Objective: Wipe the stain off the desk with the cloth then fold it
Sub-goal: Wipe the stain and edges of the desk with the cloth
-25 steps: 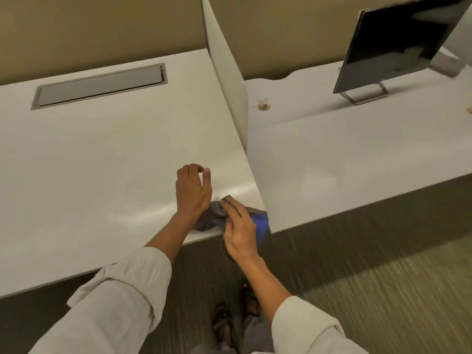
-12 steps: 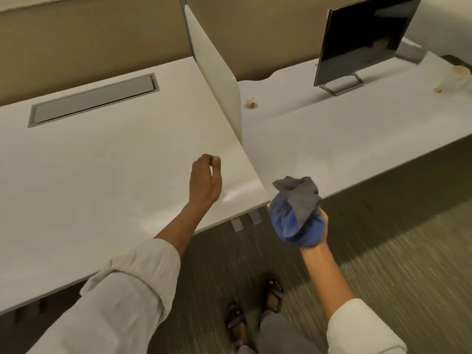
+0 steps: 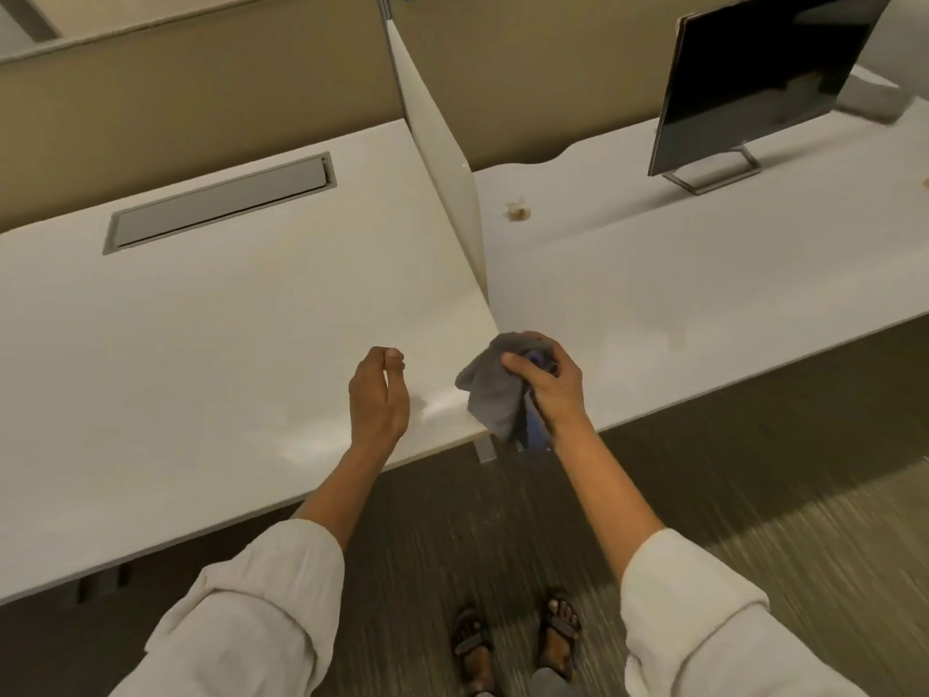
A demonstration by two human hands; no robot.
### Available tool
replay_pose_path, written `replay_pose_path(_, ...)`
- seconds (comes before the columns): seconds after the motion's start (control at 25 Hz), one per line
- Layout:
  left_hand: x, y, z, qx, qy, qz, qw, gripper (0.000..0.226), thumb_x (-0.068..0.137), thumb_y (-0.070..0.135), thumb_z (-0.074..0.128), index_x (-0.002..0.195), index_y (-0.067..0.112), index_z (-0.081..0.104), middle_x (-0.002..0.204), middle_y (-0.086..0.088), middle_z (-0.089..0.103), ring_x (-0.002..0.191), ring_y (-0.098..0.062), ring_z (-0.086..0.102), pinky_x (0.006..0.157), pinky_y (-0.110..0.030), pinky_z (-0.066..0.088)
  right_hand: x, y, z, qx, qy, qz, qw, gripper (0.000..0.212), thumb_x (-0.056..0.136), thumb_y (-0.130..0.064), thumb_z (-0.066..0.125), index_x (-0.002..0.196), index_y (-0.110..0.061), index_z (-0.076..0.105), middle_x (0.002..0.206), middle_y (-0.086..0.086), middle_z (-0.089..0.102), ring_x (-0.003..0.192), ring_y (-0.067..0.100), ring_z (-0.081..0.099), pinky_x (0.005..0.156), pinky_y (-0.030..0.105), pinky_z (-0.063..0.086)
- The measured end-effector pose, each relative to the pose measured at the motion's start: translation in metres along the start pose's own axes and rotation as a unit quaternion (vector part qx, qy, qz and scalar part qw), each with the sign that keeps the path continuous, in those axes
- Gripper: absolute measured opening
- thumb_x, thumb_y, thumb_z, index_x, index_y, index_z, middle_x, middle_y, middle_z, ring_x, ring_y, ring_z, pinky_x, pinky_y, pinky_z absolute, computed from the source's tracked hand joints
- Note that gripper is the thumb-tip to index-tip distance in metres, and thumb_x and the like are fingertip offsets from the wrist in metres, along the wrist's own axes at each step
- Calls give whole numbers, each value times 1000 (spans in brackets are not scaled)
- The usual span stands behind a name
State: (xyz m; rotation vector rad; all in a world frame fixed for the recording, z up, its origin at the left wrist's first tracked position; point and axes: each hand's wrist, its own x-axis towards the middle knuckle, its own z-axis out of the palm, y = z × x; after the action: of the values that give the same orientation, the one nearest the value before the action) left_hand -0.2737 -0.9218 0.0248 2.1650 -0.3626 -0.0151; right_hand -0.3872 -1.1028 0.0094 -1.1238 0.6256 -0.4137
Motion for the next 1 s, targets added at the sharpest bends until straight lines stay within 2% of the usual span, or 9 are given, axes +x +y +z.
replay_pose_path(0.08, -5, -8, -7, 6, 23, -18, 1000, 46, 99, 40, 30, 102, 6, 61, 101, -9, 67, 92, -20, 60, 78, -22, 41, 23, -2, 33, -217, -17, -122, 968, 38, 74, -11, 77, 107, -27, 68, 108, -10, 70, 104, 10, 63, 92, 25, 53)
replay_pose_path(0.12, -7, -14, -10, 10, 32, -26, 999, 47, 98, 41, 29, 101, 7, 61, 101, -9, 67, 92, -20, 60, 76, -18, 39, 34, 3, 47, -290, -42, -165, 942, 37, 75, -7, 72, 108, -23, 68, 109, -7, 69, 104, 11, 62, 93, 28, 53)
replay_pose_path(0.24, -12, -31, -20, 13, 43, -34, 998, 48, 95, 47, 28, 99, 12, 60, 99, -6, 67, 91, -18, 60, 73, -13, 37, 57, 29, 59, -425, -71, -254, 866, 37, 80, -2, 62, 116, -12, 65, 117, 6, 66, 107, 22, 60, 101, 40, 46)
replay_pose_path(0.44, -11, -48, -26, 18, 53, -36, 998, 48, 95, 50, 26, 98, 14, 58, 97, -4, 66, 89, -15, 58, 72, -12, 37, 53, 60, 79, -468, -165, -208, 843, 46, 88, -11, 60, 133, -17, 53, 136, 6, 54, 119, 23, 56, 101, 20, 38)
replay_pose_path(0.68, -3, -39, -30, 9, 56, -9, 998, 40, 98, 43, 28, 96, 15, 57, 94, -6, 67, 88, -19, 59, 71, -15, 38, -24, 87, 107, -493, -194, -215, 821, 55, 86, -6, 62, 136, -23, 48, 143, 3, 45, 123, 23, 53, 104, 33, 46)
replay_pose_path(0.76, -4, -36, -29, -6, 47, -10, 999, 40, 98, 42, 28, 96, 15, 58, 94, -5, 67, 88, -19, 59, 71, -19, 39, -50, 87, 99, -475, -191, -225, 829, 53, 87, -8, 61, 136, -24, 48, 143, 0, 46, 121, 21, 53, 102, 30, 47)
replay_pose_path(0.84, -6, -34, -28, -9, 30, 2, 1000, 42, 97, 44, 28, 96, 14, 59, 95, -5, 67, 87, -19, 59, 70, -19, 38, -76, 88, 79, -420, -146, -211, 870, 54, 87, -7, 63, 135, -29, 50, 140, -9, 48, 124, 12, 52, 104, 21, 43)
replay_pose_path(0.92, -11, -35, -27, -4, 4, 3, 1000, 43, 98, 43, 28, 98, 13, 59, 97, -5, 67, 87, -19, 58, 70, -16, 37, -102, 89, 55, -270, -15, -131, 954, 47, 89, -11, 66, 129, -34, 56, 133, -17, 55, 122, 4, 54, 100, 21, 47)
replay_pose_path(1.0, -16, -34, -26, 5, -31, 10, 999, 43, 98, 42, 29, 100, 11, 59, 100, -6, 67, 88, -19, 58, 72, -19, 36, -112, 87, 28, -54, 139, 7, 989, 32, 92, -14, 63, 119, -31, 63, 126, -2, 63, 112, 10, 61, 91, 30, 53)
